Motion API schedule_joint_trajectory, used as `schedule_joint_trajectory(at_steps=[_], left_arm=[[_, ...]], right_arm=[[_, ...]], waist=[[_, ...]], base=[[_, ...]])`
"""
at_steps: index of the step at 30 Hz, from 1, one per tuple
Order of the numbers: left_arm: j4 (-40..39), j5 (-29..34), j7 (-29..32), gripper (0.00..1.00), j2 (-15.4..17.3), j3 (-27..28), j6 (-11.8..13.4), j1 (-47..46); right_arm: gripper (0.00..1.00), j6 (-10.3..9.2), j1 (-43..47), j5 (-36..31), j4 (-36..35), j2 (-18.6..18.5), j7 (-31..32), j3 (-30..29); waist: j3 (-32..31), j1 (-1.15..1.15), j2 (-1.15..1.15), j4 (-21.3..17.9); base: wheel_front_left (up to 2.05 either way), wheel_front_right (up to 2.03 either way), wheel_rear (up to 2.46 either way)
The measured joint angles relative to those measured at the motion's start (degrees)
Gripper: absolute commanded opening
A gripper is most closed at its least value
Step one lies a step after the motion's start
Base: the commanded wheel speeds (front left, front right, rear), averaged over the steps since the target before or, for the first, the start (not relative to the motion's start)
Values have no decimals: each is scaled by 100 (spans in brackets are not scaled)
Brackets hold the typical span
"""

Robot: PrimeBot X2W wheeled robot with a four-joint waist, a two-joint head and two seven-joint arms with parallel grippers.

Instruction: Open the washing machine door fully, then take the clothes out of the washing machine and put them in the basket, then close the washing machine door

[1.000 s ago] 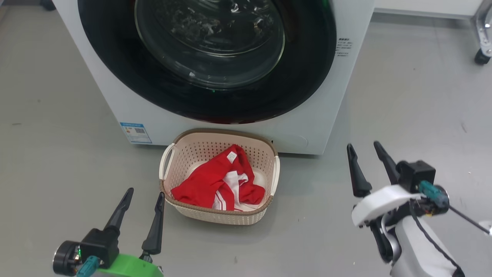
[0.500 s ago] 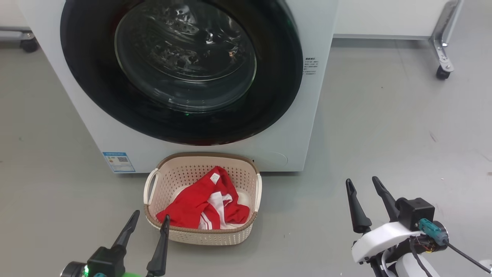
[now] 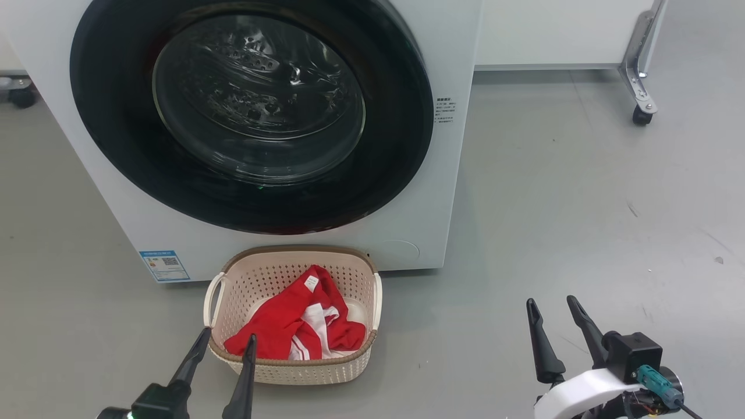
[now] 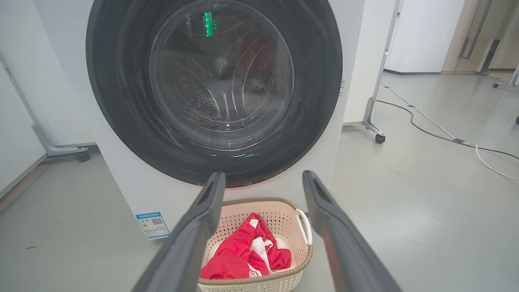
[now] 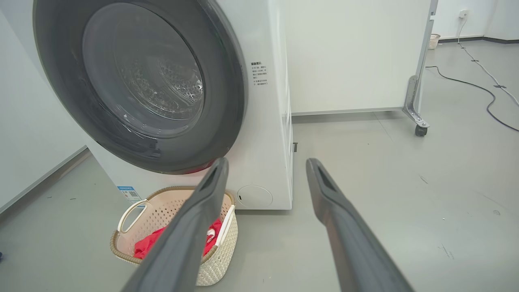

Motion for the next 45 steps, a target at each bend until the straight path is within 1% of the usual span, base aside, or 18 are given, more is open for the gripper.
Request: schedule_joint_trajectory(at_steps=[2, 11, 13, 15, 31, 33, 38, 39, 45], left_arm=[[-30, 0, 29, 100, 0, -8, 2, 13], [-78, 0, 100, 100, 8, -38, 3, 40], [-98, 0, 129, 100, 10, -41, 47, 42], [-114, 1, 148, 100, 10, -49, 52, 47], [-252, 0, 250, 100, 24, -58, 98, 162], [-261, 0, 250, 100, 35, -57, 102, 162], [-293, 1, 275, 100, 52, -57, 104, 165], [-290, 1, 274, 0, 51, -59, 119, 165], [26, 1, 275, 0, -46, -110, 118, 216]], right_arm=[[100, -40, 85, 0, -60, 3, -1, -5], [100, -48, 275, 0, -302, 8, 0, -14], [100, -49, 320, 0, -339, 9, 0, -14], [100, -90, 343, 0, -386, 10, 0, -18], [100, -101, 545, 0, -635, 20, 0, 3], [100, -141, 550, 0, -662, 20, 0, 4], [100, -142, 556, 0, -732, 21, 0, 5], [0, -141, 561, 1, -728, 22, 0, 5], [0, -141, 667, 2, -438, 67, 3, 10]], waist=[[-3, 0, 0, -27], [-5, 0, 0, -52], [-7, 0, 0, -48], [-8, 0, 0, -34], [14, 0, 0, 29], [16, 0, 0, 31], [21, 0, 0, 41], [22, 0, 0, 45], [22, 0, 0, 45]], base=[[0, 0, 0], [0, 0, 0], [0, 0, 0], [0, 0, 0], [0, 0, 0], [0, 0, 0], [0, 0, 0], [0, 0, 0], [0, 0, 0]])
